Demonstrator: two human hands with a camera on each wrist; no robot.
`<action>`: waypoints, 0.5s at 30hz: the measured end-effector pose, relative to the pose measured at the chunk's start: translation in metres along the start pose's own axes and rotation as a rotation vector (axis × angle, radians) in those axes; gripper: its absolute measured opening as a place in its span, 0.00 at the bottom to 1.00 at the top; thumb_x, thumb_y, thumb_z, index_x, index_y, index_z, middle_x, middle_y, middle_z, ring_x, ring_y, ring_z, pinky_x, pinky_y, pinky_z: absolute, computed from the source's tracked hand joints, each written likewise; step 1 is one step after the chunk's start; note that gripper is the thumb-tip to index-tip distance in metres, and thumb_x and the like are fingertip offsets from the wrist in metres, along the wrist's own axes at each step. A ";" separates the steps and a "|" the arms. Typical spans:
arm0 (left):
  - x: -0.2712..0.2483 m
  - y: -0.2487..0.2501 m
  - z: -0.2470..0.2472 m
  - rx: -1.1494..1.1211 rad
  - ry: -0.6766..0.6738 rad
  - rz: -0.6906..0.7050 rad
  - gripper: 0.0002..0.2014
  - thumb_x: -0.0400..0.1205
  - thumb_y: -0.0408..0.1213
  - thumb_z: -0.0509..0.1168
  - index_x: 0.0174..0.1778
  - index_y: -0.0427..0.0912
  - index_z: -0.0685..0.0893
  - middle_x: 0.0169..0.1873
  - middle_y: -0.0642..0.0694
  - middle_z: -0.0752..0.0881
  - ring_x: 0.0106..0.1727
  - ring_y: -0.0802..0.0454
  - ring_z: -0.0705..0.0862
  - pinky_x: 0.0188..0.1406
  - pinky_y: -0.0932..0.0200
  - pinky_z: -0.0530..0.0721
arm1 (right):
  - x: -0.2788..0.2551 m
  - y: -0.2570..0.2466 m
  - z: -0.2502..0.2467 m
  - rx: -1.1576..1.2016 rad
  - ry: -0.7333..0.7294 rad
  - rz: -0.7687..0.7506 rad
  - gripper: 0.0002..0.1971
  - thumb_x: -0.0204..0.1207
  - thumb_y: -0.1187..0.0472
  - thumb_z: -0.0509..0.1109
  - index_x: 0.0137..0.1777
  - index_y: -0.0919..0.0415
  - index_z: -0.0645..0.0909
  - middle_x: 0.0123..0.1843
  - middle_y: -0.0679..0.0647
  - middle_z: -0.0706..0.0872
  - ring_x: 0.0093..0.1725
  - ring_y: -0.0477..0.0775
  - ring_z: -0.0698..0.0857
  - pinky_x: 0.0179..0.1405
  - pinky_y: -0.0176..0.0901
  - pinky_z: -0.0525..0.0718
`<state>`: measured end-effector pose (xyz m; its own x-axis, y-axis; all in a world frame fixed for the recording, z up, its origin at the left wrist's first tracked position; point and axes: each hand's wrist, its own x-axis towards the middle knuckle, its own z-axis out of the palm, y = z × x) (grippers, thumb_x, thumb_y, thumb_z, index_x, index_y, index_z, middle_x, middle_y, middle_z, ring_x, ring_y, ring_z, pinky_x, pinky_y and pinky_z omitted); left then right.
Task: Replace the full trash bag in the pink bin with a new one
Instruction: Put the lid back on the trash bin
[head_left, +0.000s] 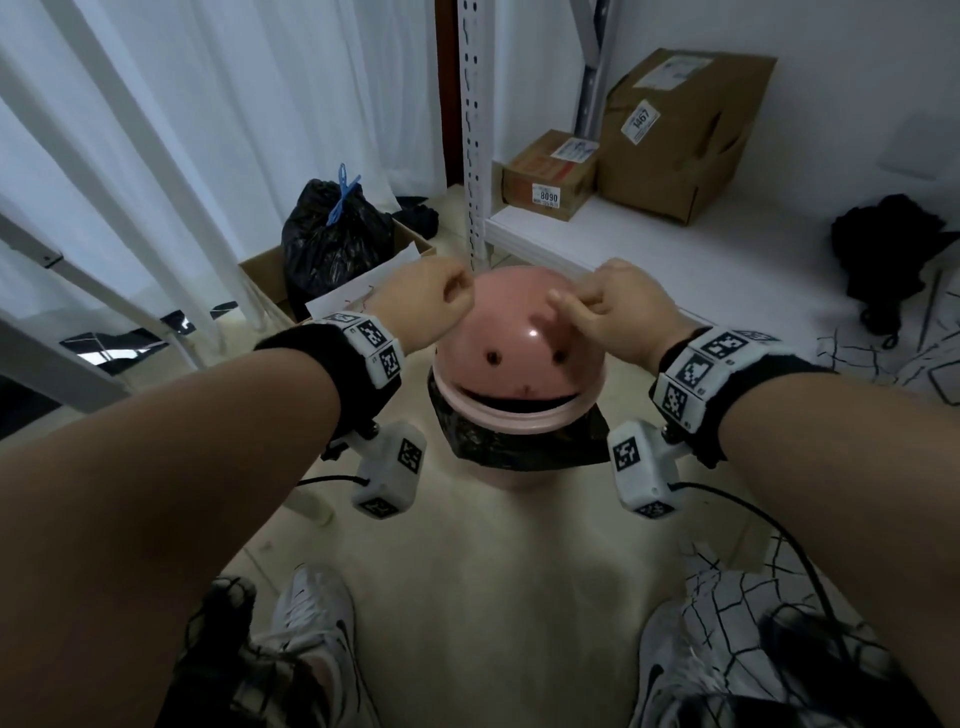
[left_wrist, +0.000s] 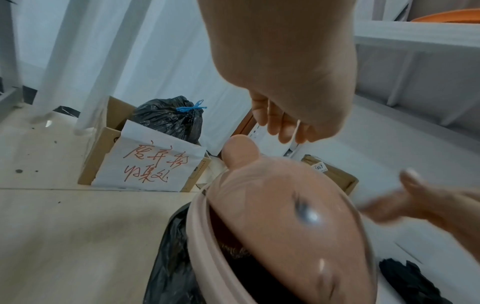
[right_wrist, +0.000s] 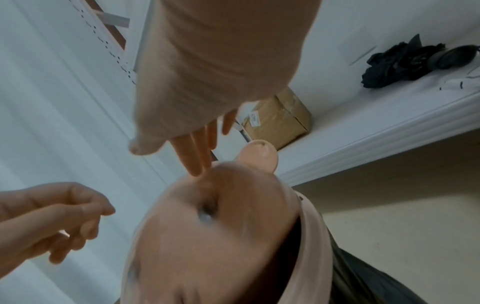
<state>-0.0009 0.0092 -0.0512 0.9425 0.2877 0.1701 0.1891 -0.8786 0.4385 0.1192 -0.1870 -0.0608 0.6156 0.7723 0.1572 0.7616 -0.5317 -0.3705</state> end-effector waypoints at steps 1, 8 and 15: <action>0.003 0.000 -0.001 -0.003 0.012 -0.008 0.07 0.81 0.36 0.60 0.47 0.41 0.83 0.39 0.46 0.83 0.41 0.48 0.81 0.42 0.55 0.78 | -0.003 -0.002 -0.005 -0.044 0.041 -0.023 0.24 0.80 0.41 0.56 0.39 0.56 0.88 0.37 0.56 0.85 0.46 0.55 0.80 0.44 0.46 0.76; 0.014 0.007 0.002 -0.025 -0.013 -0.040 0.11 0.81 0.37 0.58 0.56 0.41 0.80 0.44 0.46 0.81 0.42 0.49 0.80 0.43 0.58 0.76 | -0.008 -0.016 -0.007 -0.029 -0.099 0.046 0.38 0.69 0.37 0.71 0.77 0.49 0.66 0.77 0.57 0.68 0.76 0.60 0.65 0.75 0.56 0.68; 0.013 -0.006 0.013 0.090 0.008 -0.013 0.16 0.79 0.38 0.61 0.61 0.38 0.78 0.56 0.38 0.79 0.57 0.42 0.79 0.56 0.52 0.76 | 0.001 -0.032 0.027 -0.412 -0.362 -0.032 0.67 0.50 0.28 0.76 0.77 0.34 0.27 0.85 0.59 0.41 0.83 0.70 0.47 0.75 0.82 0.48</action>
<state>0.0140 0.0132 -0.0634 0.9376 0.3024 0.1716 0.2261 -0.9052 0.3599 0.0903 -0.1599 -0.0735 0.5373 0.8220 -0.1890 0.8398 -0.5420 0.0301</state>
